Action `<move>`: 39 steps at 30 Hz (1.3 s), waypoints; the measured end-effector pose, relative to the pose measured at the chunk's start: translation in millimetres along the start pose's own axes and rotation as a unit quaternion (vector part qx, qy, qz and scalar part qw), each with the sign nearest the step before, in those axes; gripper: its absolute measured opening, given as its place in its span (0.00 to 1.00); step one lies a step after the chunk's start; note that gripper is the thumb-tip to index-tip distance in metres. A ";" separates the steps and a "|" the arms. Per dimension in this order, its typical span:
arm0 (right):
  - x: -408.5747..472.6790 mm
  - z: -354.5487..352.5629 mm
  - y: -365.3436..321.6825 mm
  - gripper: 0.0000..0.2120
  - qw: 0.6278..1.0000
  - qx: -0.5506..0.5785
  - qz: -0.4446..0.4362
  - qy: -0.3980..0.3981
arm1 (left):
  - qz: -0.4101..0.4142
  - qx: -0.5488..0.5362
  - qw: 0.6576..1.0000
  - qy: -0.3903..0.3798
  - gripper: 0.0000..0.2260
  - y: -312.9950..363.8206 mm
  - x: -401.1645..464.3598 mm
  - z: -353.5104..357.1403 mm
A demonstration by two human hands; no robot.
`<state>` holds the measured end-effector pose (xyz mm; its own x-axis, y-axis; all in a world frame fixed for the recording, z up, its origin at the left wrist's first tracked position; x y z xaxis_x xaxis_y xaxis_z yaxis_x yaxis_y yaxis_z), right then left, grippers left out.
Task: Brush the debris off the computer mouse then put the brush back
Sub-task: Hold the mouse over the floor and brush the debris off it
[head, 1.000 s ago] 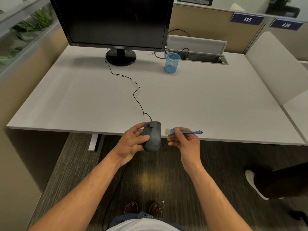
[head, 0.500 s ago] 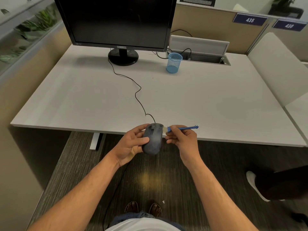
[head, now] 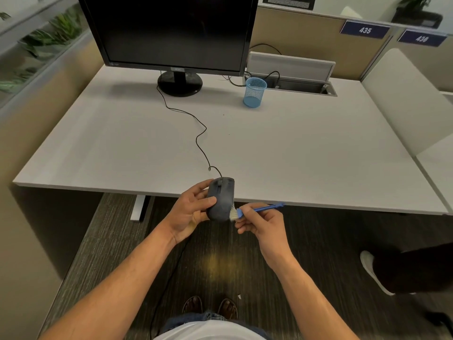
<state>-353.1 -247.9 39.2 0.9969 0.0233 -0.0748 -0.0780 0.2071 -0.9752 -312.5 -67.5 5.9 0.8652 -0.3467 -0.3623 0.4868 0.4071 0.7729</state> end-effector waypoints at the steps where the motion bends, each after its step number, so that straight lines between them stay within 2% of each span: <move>1: -2.2 1.4 1.1 0.08 1.000 -0.002 0.000 -0.003 | 0.001 -0.001 1.000 0.006 0.27 0.6 0.4 -0.7; 7: -12.1 13.9 8.4 0.08 1.000 -0.014 -0.009 -0.013 | 0.007 -0.020 0.999 0.031 0.27 2.9 1.3 -1.7; 12: -16.5 20.1 11.4 0.06 0.998 -0.030 -0.002 -0.055 | 0.011 -0.017 0.999 0.027 0.26 2.5 -0.7 -1.0; 16: -10.7 3.1 2.5 0.10 1.000 0.007 -0.013 0.004 | 0.008 -0.024 1.000 0.013 0.26 1.5 -3.1 -2.3; 19: 1.3 -14.6 -6.0 0.07 0.997 -0.022 -0.027 0.071 | 0.000 -0.016 1.000 -0.020 0.31 0.5 -5.9 2.3; 22: 15.5 -21.7 -15.7 0.05 0.993 -0.059 -0.039 0.090 | -0.005 -0.005 0.999 -0.045 0.38 -0.2 -8.4 9.4; 25: 27.4 -24.5 -23.1 0.06 0.991 -0.079 -0.044 0.101 | -0.007 -0.008 0.998 -0.062 0.39 0.1 -9.8 16.2; 28: 32.5 -18.6 -26.6 0.07 0.993 -0.060 -0.053 0.091 | -0.005 -0.013 0.998 -0.069 0.38 1.2 -11.8 18.7; 32: 25.3 -7.4 -20.7 0.07 0.997 -0.020 -0.037 0.066 | 0.006 -0.019 0.998 -0.055 0.32 2.3 -12.2 14.4; 36: 10.0 2.4 -13.6 0.08 0.999 0.008 -0.031 0.033 | 0.009 -0.025 0.999 -0.038 0.36 2.9 -10.4 9.7; 39: -3.4 5.7 -8.1 0.08 0.999 0.025 -0.023 0.008 | 0.008 -0.030 0.999 -0.022 0.34 4.0 -8.2 4.8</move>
<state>-355.8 -244.1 48.5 0.9994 -0.0031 -0.0336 -0.0316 0.2571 -0.9659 -318.2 -67.1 14.5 0.8678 -0.3751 -0.3258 0.4798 0.4626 0.7455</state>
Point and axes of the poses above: each hand's wrist, its own x-axis towards the middle knuckle, its own z-axis out of the palm, y = z × x, the point moved 7 cm from there along x, towards the middle knuckle, and after that the axes turned 7 degrees about -z, right-handed, at the moved point
